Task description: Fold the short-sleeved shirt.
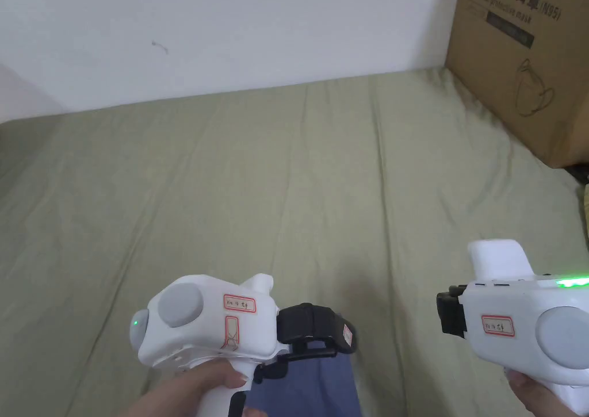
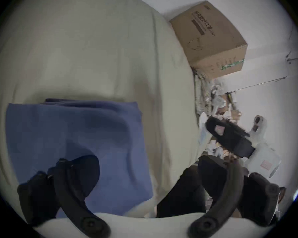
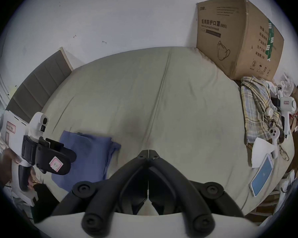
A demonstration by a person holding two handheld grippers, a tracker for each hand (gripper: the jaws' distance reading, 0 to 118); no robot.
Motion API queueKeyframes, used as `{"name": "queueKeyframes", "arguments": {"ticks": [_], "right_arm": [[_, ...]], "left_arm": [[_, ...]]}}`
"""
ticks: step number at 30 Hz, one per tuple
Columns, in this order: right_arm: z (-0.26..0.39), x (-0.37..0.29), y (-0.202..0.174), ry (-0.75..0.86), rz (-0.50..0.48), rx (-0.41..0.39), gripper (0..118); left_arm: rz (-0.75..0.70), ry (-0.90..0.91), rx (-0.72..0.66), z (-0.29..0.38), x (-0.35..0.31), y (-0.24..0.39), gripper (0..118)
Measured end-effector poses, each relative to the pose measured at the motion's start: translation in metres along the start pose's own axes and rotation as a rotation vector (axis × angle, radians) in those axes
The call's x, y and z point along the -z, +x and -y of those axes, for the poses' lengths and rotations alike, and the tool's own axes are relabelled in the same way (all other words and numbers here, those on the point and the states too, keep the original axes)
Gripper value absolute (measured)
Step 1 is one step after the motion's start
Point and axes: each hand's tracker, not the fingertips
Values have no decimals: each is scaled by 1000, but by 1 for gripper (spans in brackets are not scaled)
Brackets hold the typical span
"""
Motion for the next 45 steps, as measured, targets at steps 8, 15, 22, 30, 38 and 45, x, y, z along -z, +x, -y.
{"name": "queueKeyframes", "arguments": {"ticks": [8,15,22,30,38,45], "right_arm": [[1,4,0,4,-7,-10,1],[4,8,4,-2,-2,6,1],[7,12,12,-22,23,9,1],[2,-1,22,6,35,43,1],[-14,-34,28,98,-59,86,1],[-2,45,-53,-207,-575,133,1]], "left_arm": [[-106,120,221,12,-60,3,6],[-51,-25,126,11,7,-8,4],[-55,-124,77,18,84,-21,2],[107,-53,154,31,48,7,3],[-57,354,220,49,-135,-34,2],[-109,473,-43,76,-190,-108,2]]}}
